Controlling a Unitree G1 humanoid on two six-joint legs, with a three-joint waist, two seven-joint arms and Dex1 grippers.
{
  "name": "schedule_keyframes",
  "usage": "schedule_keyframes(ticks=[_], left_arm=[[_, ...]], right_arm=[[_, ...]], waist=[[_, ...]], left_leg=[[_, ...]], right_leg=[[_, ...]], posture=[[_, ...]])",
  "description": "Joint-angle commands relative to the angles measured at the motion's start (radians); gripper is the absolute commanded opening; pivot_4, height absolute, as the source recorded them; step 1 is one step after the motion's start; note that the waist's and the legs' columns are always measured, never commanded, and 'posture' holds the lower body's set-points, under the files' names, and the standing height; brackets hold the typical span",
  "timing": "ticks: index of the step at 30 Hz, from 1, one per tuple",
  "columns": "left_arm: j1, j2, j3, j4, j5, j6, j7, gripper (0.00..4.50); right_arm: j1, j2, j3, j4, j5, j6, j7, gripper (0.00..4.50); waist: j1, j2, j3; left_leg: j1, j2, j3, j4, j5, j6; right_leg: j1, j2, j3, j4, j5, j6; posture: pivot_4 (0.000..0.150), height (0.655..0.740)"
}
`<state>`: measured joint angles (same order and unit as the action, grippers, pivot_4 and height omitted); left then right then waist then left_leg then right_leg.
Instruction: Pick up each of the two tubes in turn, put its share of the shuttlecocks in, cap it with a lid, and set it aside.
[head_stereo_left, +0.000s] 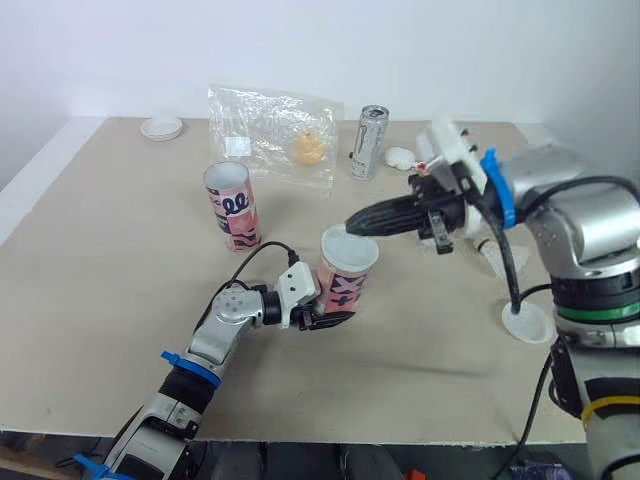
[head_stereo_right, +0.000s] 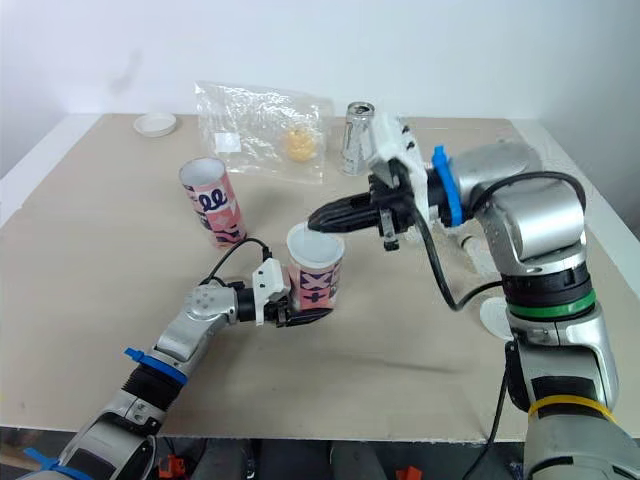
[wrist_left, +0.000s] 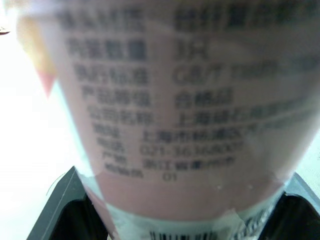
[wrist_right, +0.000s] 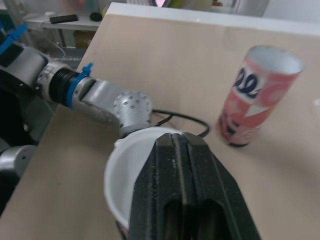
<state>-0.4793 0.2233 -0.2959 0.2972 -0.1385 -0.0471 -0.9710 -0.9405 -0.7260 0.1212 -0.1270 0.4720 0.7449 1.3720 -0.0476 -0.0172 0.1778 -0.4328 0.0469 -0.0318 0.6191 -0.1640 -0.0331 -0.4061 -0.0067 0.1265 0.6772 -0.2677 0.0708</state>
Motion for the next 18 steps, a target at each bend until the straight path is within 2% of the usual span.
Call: schedule_keyframes(ticks=[1,18], left_arm=[[0.018,0.015,-0.007,0.020,0.017,0.012,-0.005,3.02],[0.029,0.020,-0.004,0.011,0.020,0.021,0.005,3.02]], right_arm=[[-0.004,-0.005,0.011,-0.031,-0.010,-0.030,-0.019,0.16],[0.015,0.013,0.154,0.017,-0.119,-0.137,-0.030,0.16]], waist=[[0.000,0.000,0.000],[0.000,0.000,0.000]], left_leg=[[0.000,0.000,0.000,0.000,0.000,0.000],[0.001,0.000,0.000,0.000,0.000,0.000]], right_leg=[[0.000,0.000,0.000,0.000,0.000,0.000],[0.000,0.000,0.000,0.000,0.000,0.000]], posture=[[0.150,0.7400],[0.150,0.7400]])
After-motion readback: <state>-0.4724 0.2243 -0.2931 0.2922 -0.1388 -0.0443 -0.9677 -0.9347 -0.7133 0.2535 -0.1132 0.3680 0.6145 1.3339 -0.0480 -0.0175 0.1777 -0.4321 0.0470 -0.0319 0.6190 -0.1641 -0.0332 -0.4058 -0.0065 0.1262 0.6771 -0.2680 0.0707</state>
